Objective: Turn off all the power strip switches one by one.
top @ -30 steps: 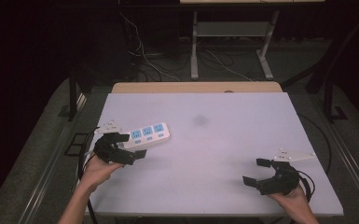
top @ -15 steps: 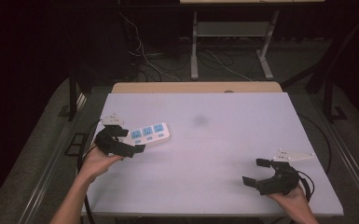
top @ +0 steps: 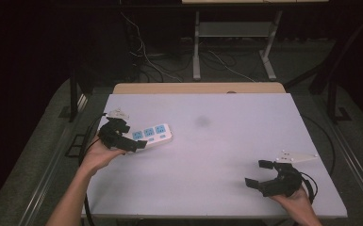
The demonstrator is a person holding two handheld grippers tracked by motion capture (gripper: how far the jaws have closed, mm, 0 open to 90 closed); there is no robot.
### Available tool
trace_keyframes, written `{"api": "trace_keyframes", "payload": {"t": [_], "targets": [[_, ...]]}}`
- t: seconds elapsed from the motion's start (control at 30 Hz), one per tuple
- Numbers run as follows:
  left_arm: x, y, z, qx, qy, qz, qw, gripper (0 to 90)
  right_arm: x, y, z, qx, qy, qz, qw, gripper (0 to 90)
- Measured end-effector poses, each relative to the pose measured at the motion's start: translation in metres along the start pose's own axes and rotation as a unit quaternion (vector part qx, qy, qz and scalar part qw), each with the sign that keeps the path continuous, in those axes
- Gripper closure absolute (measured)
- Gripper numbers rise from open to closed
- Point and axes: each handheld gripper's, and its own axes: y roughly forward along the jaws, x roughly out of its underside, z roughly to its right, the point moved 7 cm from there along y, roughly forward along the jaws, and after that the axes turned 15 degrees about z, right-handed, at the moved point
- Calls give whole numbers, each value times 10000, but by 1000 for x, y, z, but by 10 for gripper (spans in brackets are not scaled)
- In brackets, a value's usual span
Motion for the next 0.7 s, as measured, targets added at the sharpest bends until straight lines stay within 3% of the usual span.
{"api": "trace_keyframes", "payload": {"t": [0.27,0.43,0.57,0.63,0.7], "targets": [[4,5,-11,-54,-81,-138,9999,79,0,0,0,-11,11,6,10000,6],[6,5,-15,10,-152,-176,9997,165,0,0,0,-13,12,-2,10000,6],[7,6,-19,-3,-158,-209,9997,265,1,1,0,-31,5,-23,10000,6],[8,7,-21,-14,-166,-207,9996,393,0,0,0,-27,21,4,10000,6],[8,7,-22,-52,-150,-216,9996,435,0,0,0,-30,15,12,10000,6]]}}
